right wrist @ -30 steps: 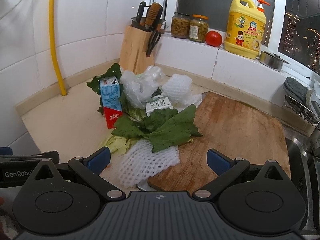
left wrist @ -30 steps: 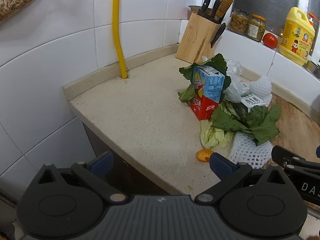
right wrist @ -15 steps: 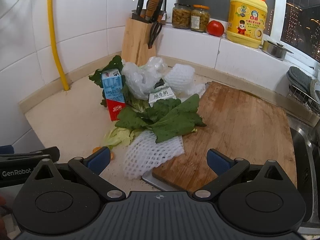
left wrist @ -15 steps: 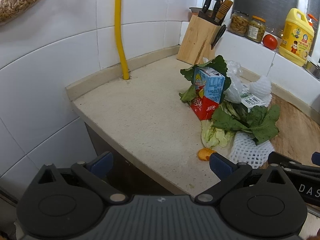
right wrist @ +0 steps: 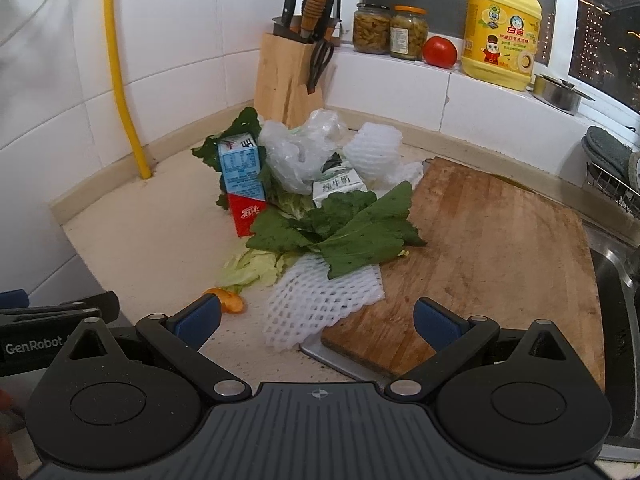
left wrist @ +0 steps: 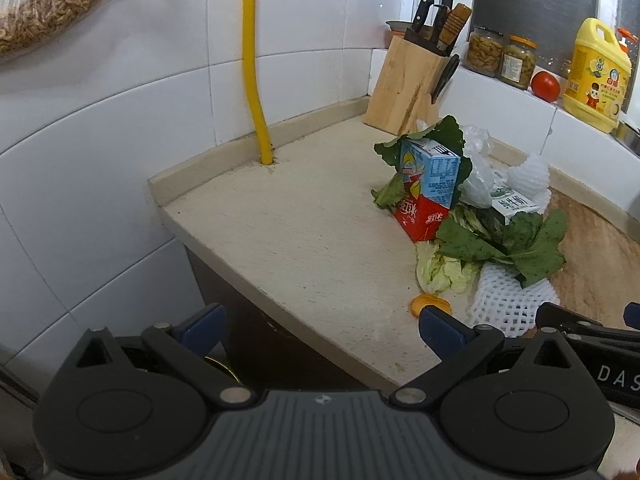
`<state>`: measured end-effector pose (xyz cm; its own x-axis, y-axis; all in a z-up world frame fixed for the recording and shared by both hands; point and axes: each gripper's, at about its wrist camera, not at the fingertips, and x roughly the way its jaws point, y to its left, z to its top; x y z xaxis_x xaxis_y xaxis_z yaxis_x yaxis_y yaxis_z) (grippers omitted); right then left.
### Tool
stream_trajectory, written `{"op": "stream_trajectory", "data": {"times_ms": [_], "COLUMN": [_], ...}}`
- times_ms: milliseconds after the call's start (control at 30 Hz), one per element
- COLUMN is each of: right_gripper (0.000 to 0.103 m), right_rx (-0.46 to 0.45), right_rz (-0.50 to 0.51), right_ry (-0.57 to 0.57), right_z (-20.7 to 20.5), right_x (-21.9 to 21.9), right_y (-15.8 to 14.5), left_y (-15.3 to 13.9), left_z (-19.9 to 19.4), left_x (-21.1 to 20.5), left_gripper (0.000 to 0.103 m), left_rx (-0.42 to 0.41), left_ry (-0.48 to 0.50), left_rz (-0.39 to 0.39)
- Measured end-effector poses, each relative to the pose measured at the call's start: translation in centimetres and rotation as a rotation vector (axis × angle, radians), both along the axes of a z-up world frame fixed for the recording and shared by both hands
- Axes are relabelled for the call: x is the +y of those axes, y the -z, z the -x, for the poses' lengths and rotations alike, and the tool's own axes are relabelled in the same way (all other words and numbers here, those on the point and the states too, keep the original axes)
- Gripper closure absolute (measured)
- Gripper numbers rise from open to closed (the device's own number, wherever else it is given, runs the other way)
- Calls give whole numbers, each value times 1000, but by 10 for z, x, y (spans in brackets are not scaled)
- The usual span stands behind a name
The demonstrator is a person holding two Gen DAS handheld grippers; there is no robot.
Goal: Collect trash
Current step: 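Move both tools toward the pile of cartons and vegetable scraps, then grasp the blue-red juice carton with the left tool while the right tool grasps the white milk carton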
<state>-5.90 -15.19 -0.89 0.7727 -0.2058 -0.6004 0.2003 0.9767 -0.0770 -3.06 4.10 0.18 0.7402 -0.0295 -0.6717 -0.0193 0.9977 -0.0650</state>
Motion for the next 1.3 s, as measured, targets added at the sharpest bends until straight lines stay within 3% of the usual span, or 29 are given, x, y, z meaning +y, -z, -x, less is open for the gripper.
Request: {"op": "stream_trajectory", "data": {"times_ms": [700,1033,1300], "right_gripper": [0,0,0], "right_rx": [-1,7,39], "right_rz": [18,46,66], "right_ry": [9,19,45], "right_z": [3,-22,-55], "right_x": [15,-9,-48], "right_y": [2,6,12], "left_y": [0,10,25], "left_z": [6,-21,-54], "left_x": [10,2,-20], "left_gripper": [4,4,4], "left_rx": [-38,-14,26], "left_ry": [12,4,78], "left_rz": [-14,-7,8]}}
